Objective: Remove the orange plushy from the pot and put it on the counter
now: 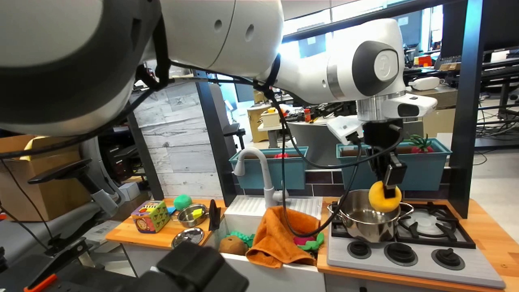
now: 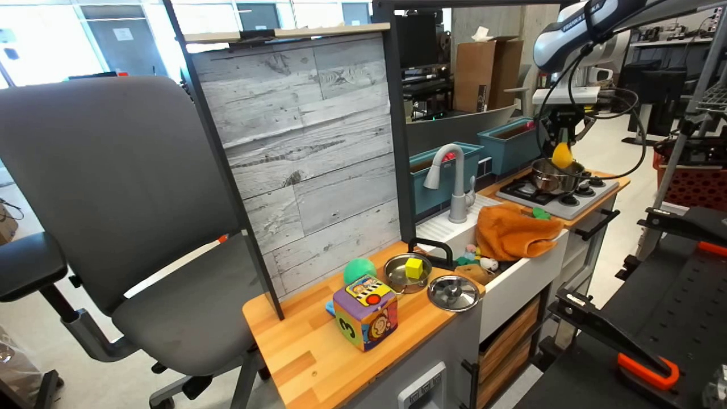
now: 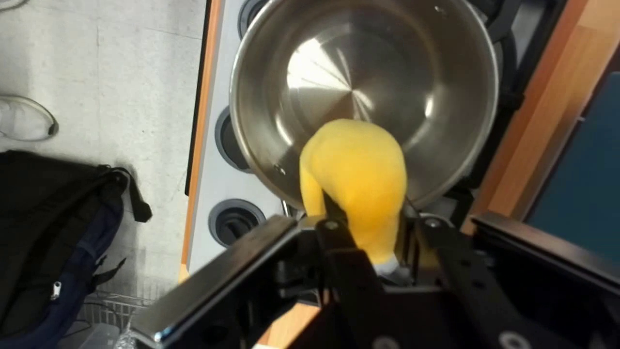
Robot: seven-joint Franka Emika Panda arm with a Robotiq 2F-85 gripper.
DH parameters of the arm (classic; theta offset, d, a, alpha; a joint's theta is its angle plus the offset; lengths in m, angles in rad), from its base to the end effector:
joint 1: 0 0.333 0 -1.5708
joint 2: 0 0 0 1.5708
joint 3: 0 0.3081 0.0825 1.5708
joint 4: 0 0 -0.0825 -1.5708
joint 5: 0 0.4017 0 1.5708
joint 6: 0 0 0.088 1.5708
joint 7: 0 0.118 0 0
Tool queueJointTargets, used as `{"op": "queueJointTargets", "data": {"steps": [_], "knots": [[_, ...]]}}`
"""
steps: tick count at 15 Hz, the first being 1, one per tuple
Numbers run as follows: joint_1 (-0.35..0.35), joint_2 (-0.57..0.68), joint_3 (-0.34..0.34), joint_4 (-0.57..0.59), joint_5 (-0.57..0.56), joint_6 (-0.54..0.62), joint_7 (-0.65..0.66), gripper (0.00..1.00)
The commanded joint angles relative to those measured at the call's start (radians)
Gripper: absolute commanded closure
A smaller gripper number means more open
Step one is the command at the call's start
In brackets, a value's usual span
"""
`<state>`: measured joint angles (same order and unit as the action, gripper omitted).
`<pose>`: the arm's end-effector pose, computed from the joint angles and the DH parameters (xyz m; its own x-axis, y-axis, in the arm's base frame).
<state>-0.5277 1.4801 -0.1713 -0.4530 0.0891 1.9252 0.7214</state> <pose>0.6733 -0.4455 0.0984 0.2723 -0.9606 0.0556 -0.9609 -0.2685 0.0670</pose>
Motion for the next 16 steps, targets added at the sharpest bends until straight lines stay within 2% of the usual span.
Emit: {"op": "queueJointTargets", "data": {"steps": [1,9,11,14,16], "knots": [[-0.023,-0.041,0.072,-0.009,0.031,-0.002,-0.176,0.96],[0.080,-0.074,0.139,-0.029,0.029,-0.128,-0.484,0.94],[0.120,-0.070,0.137,-0.034,0.015,-0.170,-0.543,0.94],[0.188,-0.017,0.113,0.027,-0.030,-0.253,-0.608,0.94],[0.238,0.006,0.091,0.033,-0.079,-0.260,-0.639,0.94]]}}
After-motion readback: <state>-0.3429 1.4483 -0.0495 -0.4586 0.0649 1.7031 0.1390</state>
